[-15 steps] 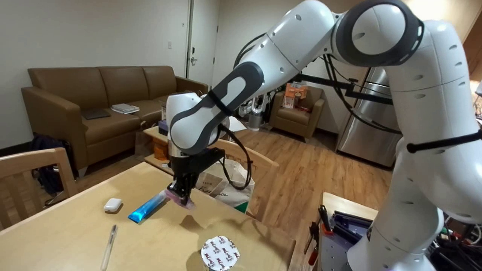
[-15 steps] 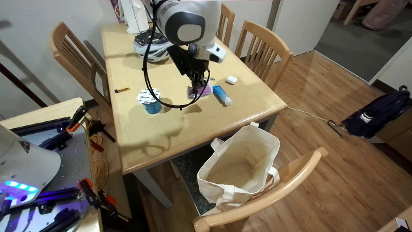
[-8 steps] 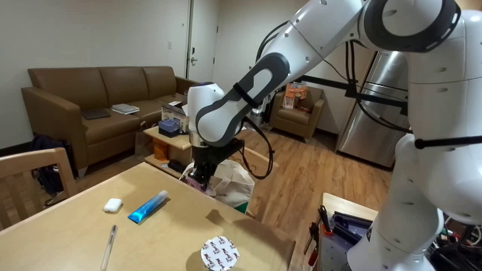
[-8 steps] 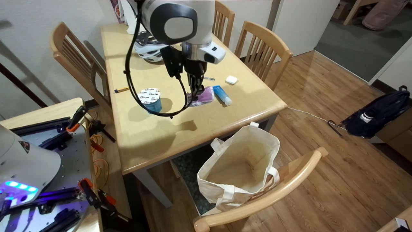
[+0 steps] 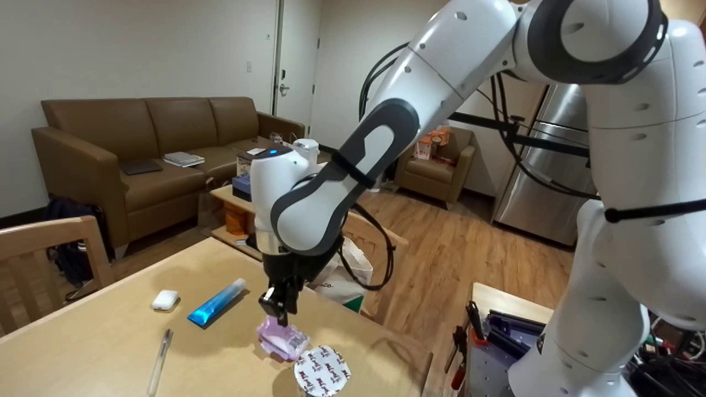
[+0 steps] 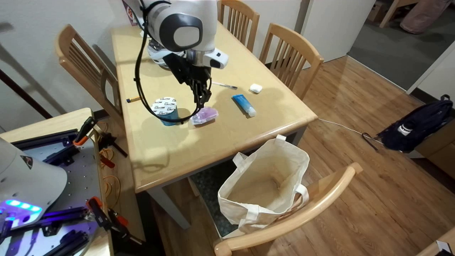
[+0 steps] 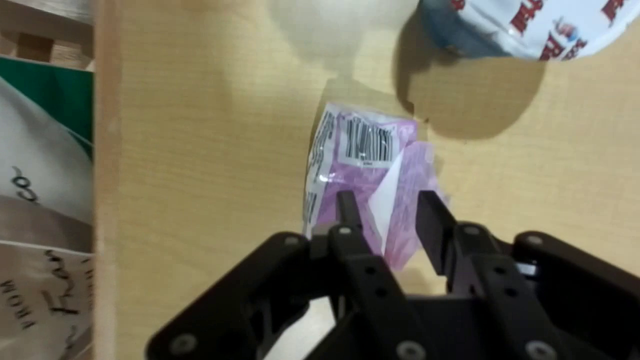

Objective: Put the purple packet in the bag

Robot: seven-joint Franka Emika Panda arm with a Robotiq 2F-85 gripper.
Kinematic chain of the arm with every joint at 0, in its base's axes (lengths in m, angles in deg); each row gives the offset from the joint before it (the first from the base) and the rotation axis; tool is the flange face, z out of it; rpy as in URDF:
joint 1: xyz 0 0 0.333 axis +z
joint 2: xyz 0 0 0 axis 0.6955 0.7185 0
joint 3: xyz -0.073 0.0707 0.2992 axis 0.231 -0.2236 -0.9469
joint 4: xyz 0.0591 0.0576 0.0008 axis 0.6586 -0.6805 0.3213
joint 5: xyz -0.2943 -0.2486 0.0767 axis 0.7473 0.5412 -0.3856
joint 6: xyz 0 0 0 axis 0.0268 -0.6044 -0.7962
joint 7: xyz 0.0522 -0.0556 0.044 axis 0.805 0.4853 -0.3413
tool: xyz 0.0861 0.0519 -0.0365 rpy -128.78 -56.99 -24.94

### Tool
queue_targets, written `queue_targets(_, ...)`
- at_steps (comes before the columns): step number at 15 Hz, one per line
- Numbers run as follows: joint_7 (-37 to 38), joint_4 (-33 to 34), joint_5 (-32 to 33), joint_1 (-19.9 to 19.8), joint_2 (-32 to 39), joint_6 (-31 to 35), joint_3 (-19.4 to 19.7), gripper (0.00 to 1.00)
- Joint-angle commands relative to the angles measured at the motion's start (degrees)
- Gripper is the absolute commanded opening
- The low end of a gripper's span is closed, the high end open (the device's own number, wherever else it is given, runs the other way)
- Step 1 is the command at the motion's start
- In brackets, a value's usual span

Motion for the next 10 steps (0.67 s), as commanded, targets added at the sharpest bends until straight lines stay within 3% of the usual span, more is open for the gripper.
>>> queue_targets(1,-12.56,1.95,-1.66,-4.51,3.54,-1.49,-2.55,0.68)
queue_targets(6,-25.31,2.07,-1.7,-9.91,5.05,-1.14,-3.28,0.99)
queue_targets(7,-27.59,2.16,-2.02,-11.07,5.31,-1.14,-3.68,0.83)
queue_targets(8,-29.12,2.43,-1.91,-11.69,5.55,-1.75,-3.84,0.99)
queue_targets(10,-33.1,3.32,-2.6,-13.33,6.32,-2.42,-5.2,1.0)
